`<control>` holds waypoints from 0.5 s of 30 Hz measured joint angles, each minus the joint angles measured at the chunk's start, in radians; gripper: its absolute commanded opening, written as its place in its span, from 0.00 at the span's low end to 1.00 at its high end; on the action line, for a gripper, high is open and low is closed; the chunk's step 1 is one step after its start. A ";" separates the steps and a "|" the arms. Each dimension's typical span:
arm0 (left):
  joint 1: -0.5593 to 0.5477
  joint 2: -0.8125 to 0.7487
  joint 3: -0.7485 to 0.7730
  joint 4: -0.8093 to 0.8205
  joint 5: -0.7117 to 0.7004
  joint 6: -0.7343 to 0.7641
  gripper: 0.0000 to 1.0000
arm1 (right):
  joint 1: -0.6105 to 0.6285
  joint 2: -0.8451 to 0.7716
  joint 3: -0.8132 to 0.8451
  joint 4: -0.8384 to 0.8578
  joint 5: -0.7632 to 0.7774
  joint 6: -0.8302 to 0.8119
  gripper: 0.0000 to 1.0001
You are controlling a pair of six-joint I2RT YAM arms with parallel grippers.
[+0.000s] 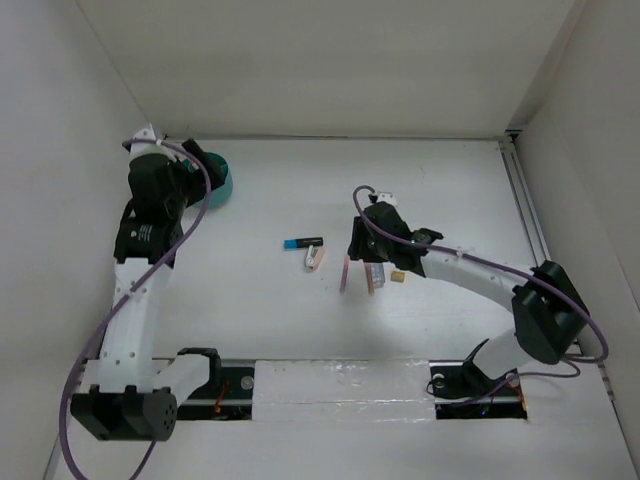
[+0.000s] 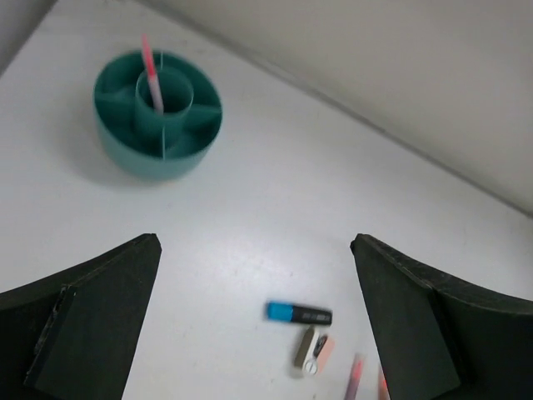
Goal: Sort the stationery into containers
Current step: Pick up the pen from the center of the board.
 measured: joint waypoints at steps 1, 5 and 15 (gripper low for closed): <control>0.000 -0.045 -0.065 -0.001 0.005 0.000 1.00 | 0.006 0.031 0.018 -0.011 0.015 0.000 0.52; 0.000 -0.172 -0.254 -0.024 0.013 0.008 1.00 | 0.039 0.167 0.103 -0.057 0.080 0.011 0.49; 0.000 -0.282 -0.394 -0.035 0.006 0.012 1.00 | 0.082 0.327 0.199 -0.093 0.146 0.054 0.47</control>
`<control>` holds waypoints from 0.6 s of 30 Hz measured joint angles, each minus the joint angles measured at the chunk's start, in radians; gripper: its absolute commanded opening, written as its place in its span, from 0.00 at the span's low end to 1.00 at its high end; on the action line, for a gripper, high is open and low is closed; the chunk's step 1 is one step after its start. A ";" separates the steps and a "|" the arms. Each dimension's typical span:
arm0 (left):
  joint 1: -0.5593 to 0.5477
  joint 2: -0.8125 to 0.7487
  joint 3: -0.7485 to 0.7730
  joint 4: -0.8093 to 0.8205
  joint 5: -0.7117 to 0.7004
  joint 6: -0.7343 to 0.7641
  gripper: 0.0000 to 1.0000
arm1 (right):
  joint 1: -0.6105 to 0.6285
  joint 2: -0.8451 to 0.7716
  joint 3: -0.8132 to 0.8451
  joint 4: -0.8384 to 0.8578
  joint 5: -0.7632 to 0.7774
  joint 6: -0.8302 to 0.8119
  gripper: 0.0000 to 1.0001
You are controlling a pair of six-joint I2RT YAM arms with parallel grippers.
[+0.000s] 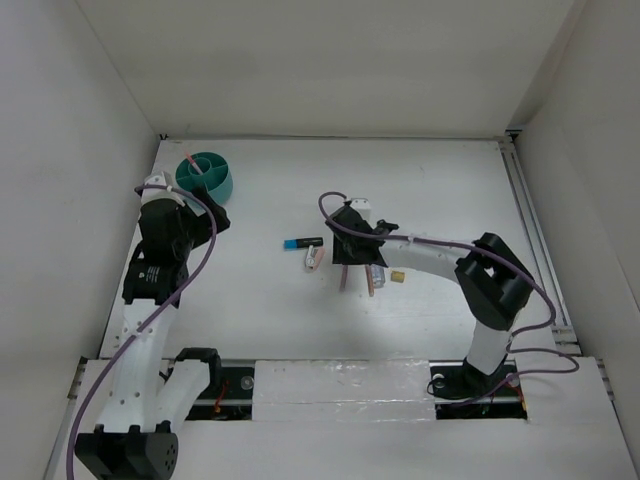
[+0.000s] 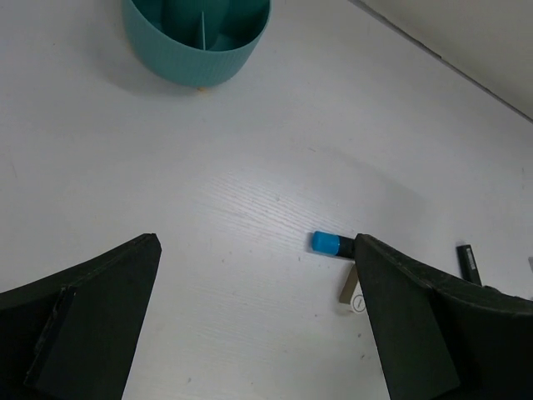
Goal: Sort the stationery into containers
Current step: Pick up the pen from the center of the board.
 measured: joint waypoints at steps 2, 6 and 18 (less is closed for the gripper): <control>0.000 -0.010 0.000 0.006 0.007 0.000 1.00 | 0.001 0.039 0.034 -0.002 0.013 0.008 0.46; 0.000 -0.013 0.000 0.012 0.023 0.000 1.00 | 0.001 0.097 0.063 -0.016 0.043 0.019 0.46; 0.000 -0.017 -0.001 0.015 0.053 0.000 1.00 | 0.001 0.139 0.093 -0.039 0.073 0.033 0.43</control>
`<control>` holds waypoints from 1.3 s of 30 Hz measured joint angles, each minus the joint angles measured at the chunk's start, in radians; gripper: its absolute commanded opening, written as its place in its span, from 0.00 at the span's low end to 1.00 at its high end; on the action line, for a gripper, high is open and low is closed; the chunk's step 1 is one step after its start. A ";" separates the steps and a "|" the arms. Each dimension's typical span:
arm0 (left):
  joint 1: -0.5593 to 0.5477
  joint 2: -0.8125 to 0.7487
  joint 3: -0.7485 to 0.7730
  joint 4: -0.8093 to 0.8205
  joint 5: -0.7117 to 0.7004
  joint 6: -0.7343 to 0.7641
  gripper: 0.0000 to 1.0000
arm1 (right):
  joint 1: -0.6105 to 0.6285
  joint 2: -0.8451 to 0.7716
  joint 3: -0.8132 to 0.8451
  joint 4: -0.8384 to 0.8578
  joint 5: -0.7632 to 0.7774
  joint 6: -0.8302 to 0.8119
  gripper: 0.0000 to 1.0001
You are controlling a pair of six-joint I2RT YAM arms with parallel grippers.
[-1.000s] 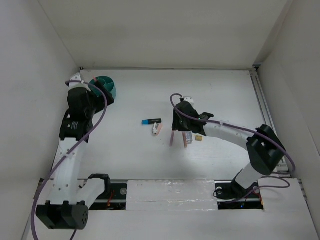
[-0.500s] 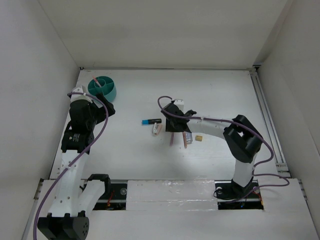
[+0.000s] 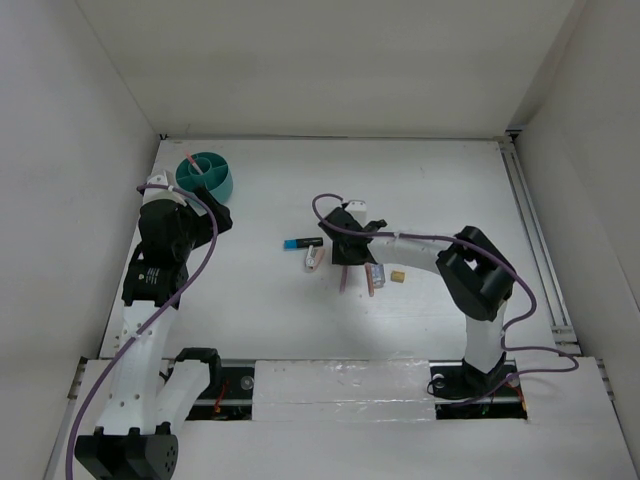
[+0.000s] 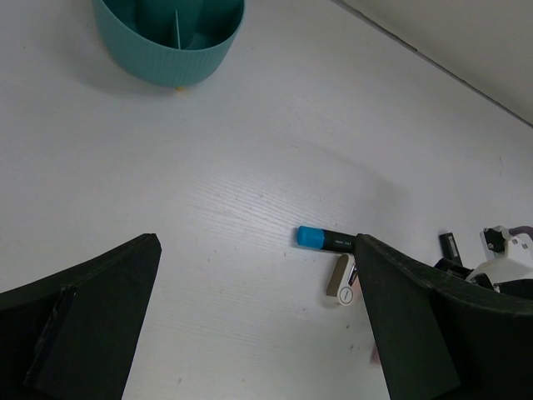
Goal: Sort the stationery into containers
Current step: Pick up the pen from the center of the board.
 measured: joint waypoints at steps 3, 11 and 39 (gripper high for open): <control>0.000 0.000 0.000 0.000 0.000 0.000 1.00 | 0.000 0.000 0.002 0.003 -0.002 0.003 0.54; 0.000 0.000 -0.001 0.000 0.002 0.000 1.00 | 0.007 -0.007 -0.011 0.024 -0.006 0.015 0.62; 0.000 -0.019 -0.002 0.000 0.013 0.000 1.00 | 0.143 -0.065 -0.109 -0.024 0.126 0.183 0.40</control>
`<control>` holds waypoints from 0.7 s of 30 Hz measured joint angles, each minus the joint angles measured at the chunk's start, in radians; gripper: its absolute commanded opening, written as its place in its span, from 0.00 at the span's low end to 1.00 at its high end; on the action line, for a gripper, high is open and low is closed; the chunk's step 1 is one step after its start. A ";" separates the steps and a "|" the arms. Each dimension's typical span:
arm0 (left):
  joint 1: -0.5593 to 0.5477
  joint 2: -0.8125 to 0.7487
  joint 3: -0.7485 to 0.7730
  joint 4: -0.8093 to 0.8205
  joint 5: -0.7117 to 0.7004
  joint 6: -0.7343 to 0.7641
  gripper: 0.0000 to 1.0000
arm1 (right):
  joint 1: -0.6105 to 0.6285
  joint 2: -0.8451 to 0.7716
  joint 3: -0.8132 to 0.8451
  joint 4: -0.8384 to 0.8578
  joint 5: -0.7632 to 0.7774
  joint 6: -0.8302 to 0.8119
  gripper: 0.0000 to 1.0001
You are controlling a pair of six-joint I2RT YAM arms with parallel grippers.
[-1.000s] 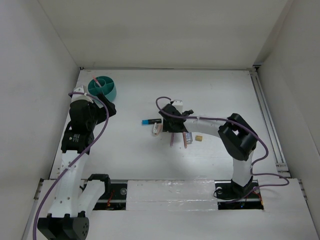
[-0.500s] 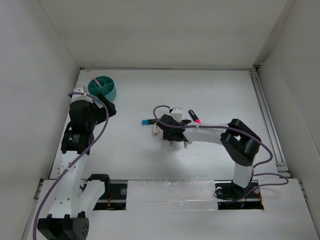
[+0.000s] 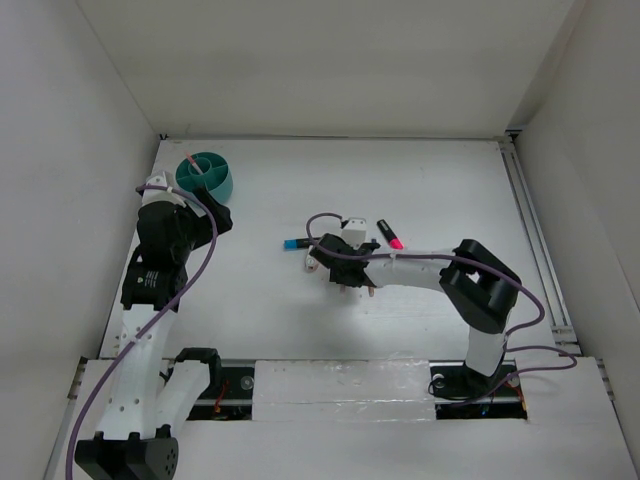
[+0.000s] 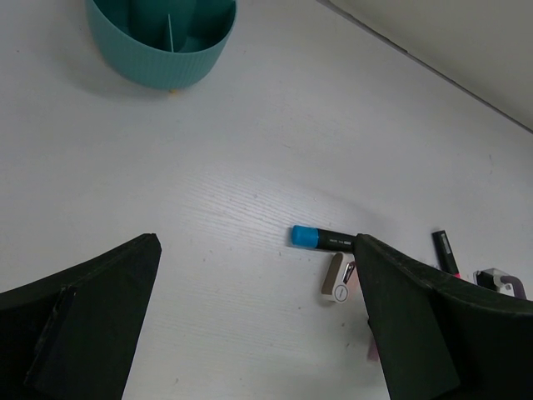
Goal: Sort the stationery into containers
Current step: Pick up the pen from the center of the board.
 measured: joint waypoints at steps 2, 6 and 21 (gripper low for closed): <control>0.000 -0.001 0.000 0.000 0.001 0.000 1.00 | 0.000 0.000 0.000 -0.003 0.002 0.004 0.40; 0.000 -0.001 0.000 0.000 0.001 0.000 1.00 | 0.006 0.000 0.000 -0.008 0.010 0.008 0.38; 0.000 -0.001 0.000 0.000 -0.006 0.000 1.00 | 0.014 -0.015 -0.019 0.007 0.011 -0.005 0.00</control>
